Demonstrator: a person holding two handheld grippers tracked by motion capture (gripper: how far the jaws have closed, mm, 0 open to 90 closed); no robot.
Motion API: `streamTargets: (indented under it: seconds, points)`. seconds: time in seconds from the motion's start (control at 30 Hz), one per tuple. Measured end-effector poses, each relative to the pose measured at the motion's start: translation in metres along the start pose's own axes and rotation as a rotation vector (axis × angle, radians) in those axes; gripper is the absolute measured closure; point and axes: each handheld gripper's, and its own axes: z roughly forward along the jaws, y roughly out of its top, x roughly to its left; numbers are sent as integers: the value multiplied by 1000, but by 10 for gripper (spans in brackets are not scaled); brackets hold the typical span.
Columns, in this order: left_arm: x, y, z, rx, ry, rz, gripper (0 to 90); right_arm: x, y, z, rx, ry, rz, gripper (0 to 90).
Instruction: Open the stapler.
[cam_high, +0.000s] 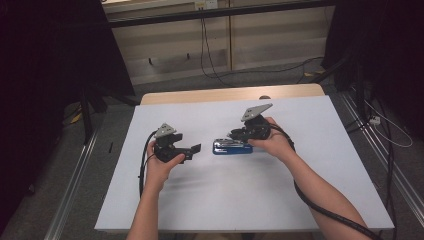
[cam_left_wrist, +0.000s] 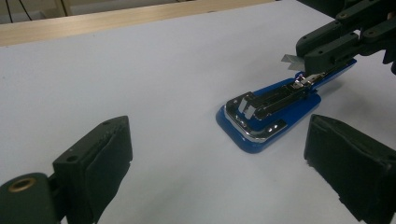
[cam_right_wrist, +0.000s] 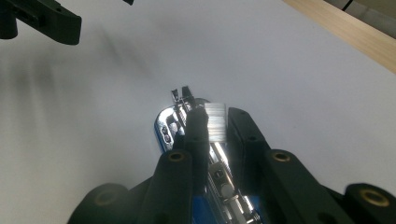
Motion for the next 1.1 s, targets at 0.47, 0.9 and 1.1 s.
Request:
streamTargets:
  seconds: [0.47, 0.9, 1.1]
  points:
    - [1, 0, 0, 3, 0, 2, 79, -1, 2, 7, -7, 57, -13, 793]
    - [1, 0, 0, 3, 2, 3, 79, -3, 3, 13, 6, 109, -48, 793]
    - [1, 0, 0, 6, 4, 3, 79, -5, 3, 18, 19, 133, -66, 793]
